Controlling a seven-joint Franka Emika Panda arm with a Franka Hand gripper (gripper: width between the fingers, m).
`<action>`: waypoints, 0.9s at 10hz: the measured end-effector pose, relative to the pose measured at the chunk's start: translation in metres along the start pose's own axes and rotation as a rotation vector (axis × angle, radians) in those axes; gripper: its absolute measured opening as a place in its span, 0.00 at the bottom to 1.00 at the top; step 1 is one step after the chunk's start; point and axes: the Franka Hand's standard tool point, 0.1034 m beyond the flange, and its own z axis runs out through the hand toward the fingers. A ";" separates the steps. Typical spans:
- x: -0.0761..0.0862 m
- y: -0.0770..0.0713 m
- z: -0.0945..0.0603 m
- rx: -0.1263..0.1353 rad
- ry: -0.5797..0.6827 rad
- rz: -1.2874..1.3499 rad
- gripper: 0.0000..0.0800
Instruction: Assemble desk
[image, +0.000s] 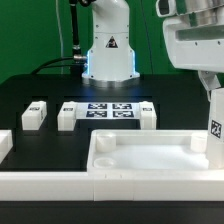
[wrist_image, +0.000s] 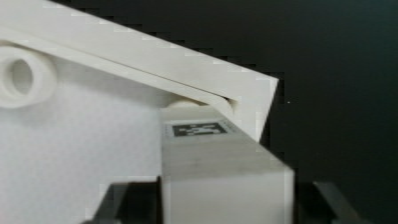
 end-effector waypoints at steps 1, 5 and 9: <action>0.000 0.000 0.000 -0.001 0.000 -0.003 0.39; -0.005 -0.002 -0.002 -0.023 0.008 -0.538 0.75; -0.006 -0.003 0.000 -0.079 0.067 -1.030 0.81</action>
Offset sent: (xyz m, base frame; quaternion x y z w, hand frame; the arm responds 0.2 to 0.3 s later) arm 0.0065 0.0082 0.0079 -0.0393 -0.0067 -0.4143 0.9093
